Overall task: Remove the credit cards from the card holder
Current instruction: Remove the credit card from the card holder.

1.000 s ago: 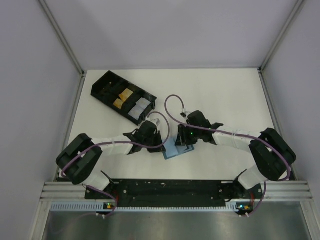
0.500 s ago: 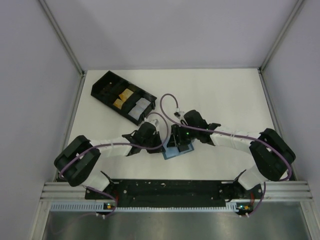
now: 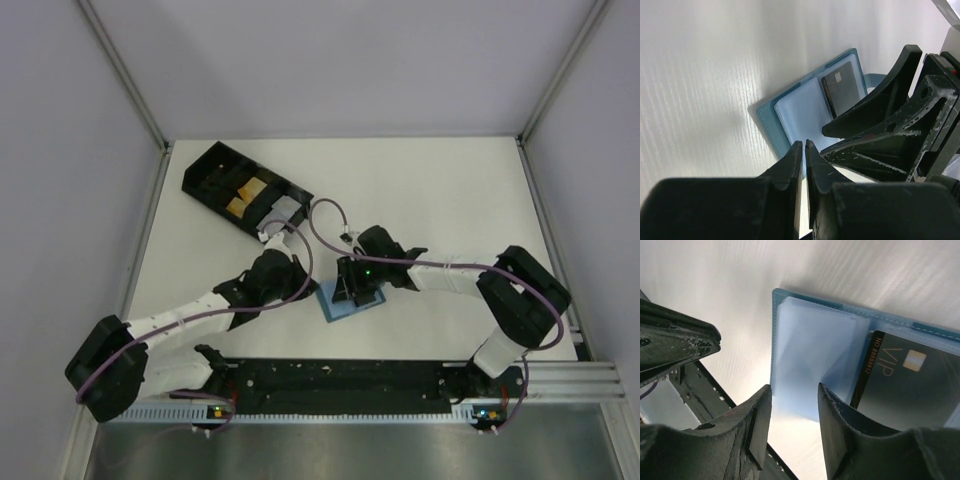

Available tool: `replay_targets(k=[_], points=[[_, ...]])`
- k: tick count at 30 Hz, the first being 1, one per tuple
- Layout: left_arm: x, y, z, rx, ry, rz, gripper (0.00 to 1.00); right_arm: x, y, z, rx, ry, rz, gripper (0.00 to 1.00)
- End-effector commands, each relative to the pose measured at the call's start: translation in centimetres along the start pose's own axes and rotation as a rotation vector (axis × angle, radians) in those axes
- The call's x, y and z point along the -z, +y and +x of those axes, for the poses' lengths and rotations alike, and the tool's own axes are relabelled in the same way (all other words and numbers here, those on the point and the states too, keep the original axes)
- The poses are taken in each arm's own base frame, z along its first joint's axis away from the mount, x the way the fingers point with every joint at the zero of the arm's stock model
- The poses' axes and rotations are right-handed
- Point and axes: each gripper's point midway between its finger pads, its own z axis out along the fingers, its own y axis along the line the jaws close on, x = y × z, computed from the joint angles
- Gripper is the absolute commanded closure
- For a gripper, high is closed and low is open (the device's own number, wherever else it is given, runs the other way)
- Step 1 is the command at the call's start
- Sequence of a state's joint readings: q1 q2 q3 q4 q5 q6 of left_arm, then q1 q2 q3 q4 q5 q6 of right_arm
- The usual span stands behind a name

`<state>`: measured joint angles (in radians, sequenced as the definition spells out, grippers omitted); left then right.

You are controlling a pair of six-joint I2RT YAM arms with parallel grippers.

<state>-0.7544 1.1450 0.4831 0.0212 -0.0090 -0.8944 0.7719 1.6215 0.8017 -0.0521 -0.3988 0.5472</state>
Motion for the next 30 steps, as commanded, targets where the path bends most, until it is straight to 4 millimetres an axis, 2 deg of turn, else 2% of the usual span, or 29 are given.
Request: replay_targets(k=[1,3,7,8,10,14,17,20,21,24,27,30], points=[[0.5,0.1,-0.8,0.028,-0.053,-0.005,0.89,-0.3,3.1,-2.1,0.077,-0.042,-0.074,0.57],[0.7,-0.3,-1.0,0.035,-0.064,0.01,0.89,-0.7,2.8,-2.1,0.067,-0.031,-0.059,0.54],[1.2,-1.2,-1.5,0.035,-0.077,0.048,0.89,-1.9,0.4,-1.0,0.028,0.013,0.035,0.52],[1.3,-1.5,-1.6,0.031,-0.078,0.061,0.89,-1.9,0.6,-1.0,0.029,0.016,0.03,0.52],[1.5,-2.4,-1.6,0.028,-0.069,0.095,0.89,-1.2,1.4,-1.5,0.043,0.0,0.006,0.52],[1.9,-4.0,-1.9,0.037,-0.053,0.154,0.88,1.1,3.0,-3.8,0.092,-0.091,-0.004,0.52],[1.9,-5.5,-2.3,0.045,-0.05,0.206,0.87,3.4,3.3,-5.7,0.101,-0.169,0.004,0.52],[1.5,-6.6,-2.3,0.05,-0.022,0.236,0.85,5.2,1.9,-6.8,0.082,-0.229,0.043,0.52],[1.1,-7.6,-2.1,0.061,0.002,0.267,0.82,5.9,0.2,-6.8,0.059,-0.236,0.075,0.52],[0.2,-8.8,-1.9,0.062,0.03,0.288,0.78,6.0,-1.5,-6.1,0.034,-0.224,0.101,0.53],[-1.2,-8.8,-1.3,0.059,0.071,0.27,0.72,5.7,-2.8,-5.4,0.019,-0.217,0.133,0.55],[-2.6,-7.8,-0.4,0.081,0.101,0.233,0.66,5.3,-4.2,-4.7,0.0,-0.212,0.175,0.56]])
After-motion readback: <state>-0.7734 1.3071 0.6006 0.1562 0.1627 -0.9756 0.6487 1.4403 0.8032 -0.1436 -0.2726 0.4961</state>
